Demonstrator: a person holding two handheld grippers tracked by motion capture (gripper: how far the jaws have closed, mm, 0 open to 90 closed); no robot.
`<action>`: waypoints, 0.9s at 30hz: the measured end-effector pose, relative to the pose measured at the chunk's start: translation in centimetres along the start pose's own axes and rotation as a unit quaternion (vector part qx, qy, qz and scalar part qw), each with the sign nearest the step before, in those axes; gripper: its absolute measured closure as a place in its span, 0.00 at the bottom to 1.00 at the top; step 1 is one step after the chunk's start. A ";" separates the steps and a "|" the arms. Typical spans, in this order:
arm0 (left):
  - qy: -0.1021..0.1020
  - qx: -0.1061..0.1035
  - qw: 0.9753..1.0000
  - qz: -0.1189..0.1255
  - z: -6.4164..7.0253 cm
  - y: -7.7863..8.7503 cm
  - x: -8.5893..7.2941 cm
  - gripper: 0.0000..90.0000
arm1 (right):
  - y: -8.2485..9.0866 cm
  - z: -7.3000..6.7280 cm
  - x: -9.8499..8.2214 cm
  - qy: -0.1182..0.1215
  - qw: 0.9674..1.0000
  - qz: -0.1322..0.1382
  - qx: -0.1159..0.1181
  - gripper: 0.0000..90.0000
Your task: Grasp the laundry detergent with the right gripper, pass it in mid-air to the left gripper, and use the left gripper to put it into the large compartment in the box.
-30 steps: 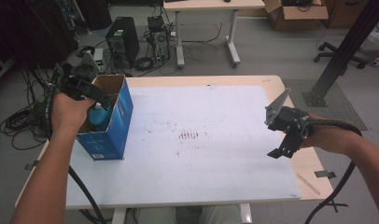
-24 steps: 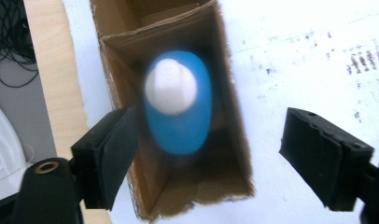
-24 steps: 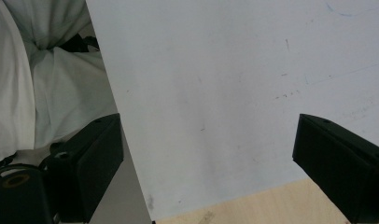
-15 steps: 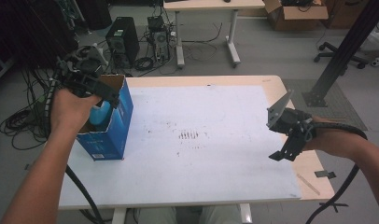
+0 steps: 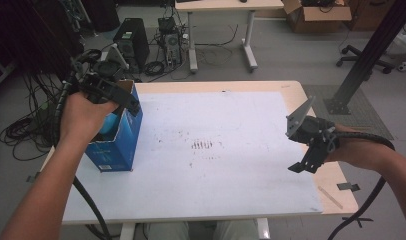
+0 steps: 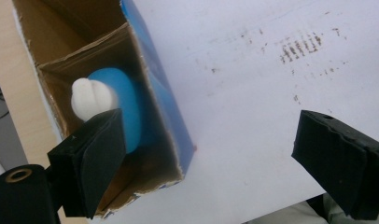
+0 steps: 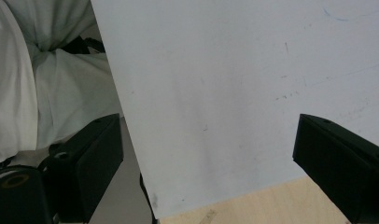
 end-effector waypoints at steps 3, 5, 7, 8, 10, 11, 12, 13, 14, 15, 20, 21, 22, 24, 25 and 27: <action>-0.013 -0.004 1.000 0.003 0.5 0.1 0.1 0.11 | 0.0 0.0 0.1 0.000 1.000 0.000 0.001 0.09; -0.020 -0.007 1.000 0.006 0.8 0.2 0.3 0.11 | 0.1 0.0 0.1 -0.001 1.000 0.000 0.001 0.09; -0.026 -0.009 1.000 0.009 1.1 0.2 0.4 0.11 | 0.2 0.1 0.1 -0.002 1.000 0.001 0.001 0.09; -0.029 -0.009 0.999 0.009 1.3 0.3 0.5 0.11 | 0.2 0.1 0.1 -0.003 1.000 0.002 0.001 0.09; -0.040 -0.011 0.999 0.009 1.7 0.2 0.6 0.11 | 0.2 0.1 0.1 -0.003 1.000 0.000 0.001 0.09; -0.047 -0.012 0.999 0.007 2.0 0.2 0.7 0.11 | 0.2 0.2 0.1 -0.003 1.000 0.000 0.001 0.09; -0.050 -0.013 0.999 0.006 2.2 0.1 0.7 0.11 | 0.1 0.2 0.1 -0.004 1.000 0.000 0.001 0.09; -0.056 -0.014 0.998 0.006 2.4 0.1 0.8 0.11 | 0.1 0.2 0.1 -0.005 1.000 0.000 0.002 0.09; -0.061 -0.015 0.998 0.006 2.7 0.1 0.9 0.11 | 0.0 0.3 0.1 -0.004 1.000 -0.001 0.002 0.09; -0.066 -0.018 0.998 0.005 3.0 0.0 1.0 0.11 | -0.1 0.3 0.1 -0.005 1.000 -0.001 0.003 0.09; -0.086 -0.023 0.996 -0.002 4.1 -0.3 1.5 0.11 | -0.3 0.4 0.3 -0.006 1.000 -0.002 0.005 0.09; -0.091 -0.024 0.996 -0.003 4.3 -0.3 1.7 0.11 | -0.2 0.4 0.4 -0.005 1.000 -0.002 0.005 0.09; -0.095 -0.025 0.995 -0.004 4.6 -0.3 1.8 0.11 | -0.2 0.4 0.4 -0.004 1.000 -0.001 0.005 0.09; -0.105 -0.027 0.994 -0.005 5.0 -0.3 2.1 0.11 | -0.2 0.5 0.6 -0.004 1.000 -0.001 0.005 0.09; -0.109 -0.029 0.994 -0.005 5.3 -0.3 2.3 0.11 | -0.2 0.6 0.6 -0.004 1.000 -0.001 0.005 0.09; -0.119 -0.033 0.992 -0.004 5.8 -0.3 2.6 0.11 | -0.3 0.6 0.7 -0.005 1.000 0.000 0.005 0.09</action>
Point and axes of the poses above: each handheld gripper's, and its own axes: y roughly backward along the jaws, x roughly out of its top, z roughly to its right, the point moved 1 cm from there along -y, roughly forward along the jaws, and after that the axes turned 1 degree about z, right-handed, at the moved point
